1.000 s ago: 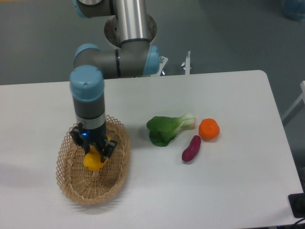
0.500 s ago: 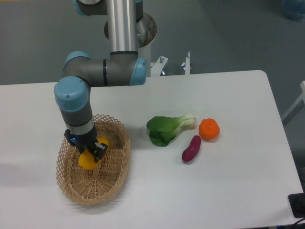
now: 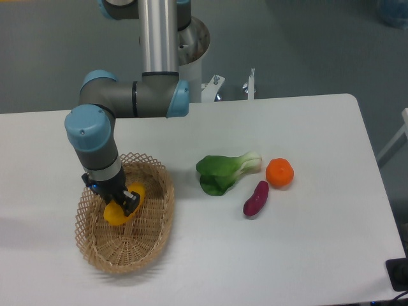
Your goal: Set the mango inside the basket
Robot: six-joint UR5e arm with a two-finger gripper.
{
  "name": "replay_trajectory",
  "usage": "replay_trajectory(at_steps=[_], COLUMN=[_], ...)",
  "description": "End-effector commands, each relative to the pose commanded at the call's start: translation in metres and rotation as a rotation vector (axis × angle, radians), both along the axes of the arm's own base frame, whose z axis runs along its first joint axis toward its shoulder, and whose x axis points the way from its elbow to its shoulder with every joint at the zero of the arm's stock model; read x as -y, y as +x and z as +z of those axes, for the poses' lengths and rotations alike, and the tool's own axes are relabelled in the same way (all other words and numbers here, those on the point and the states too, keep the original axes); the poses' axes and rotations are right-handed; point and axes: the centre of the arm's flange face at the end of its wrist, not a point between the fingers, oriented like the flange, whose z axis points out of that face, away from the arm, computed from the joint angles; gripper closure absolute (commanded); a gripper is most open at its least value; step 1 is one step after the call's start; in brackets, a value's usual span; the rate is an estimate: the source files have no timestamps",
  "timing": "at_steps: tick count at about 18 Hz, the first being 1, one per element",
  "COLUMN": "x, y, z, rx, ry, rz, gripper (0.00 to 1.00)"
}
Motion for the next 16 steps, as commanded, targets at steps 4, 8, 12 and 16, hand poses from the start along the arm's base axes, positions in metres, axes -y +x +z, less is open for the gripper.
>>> replay_trajectory(at_steps=[4,8,12,16], x=[-0.002,-0.001,0.006,0.023], y=[-0.001,-0.003,-0.029,-0.069], z=[0.004,0.015,0.044,0.077], rx=[-0.010,-0.017,-0.035,-0.054], ry=[0.007,0.024,0.072,0.127], rz=[0.001,0.004,0.074,0.147], gripper=[0.02,0.00,0.00,0.00])
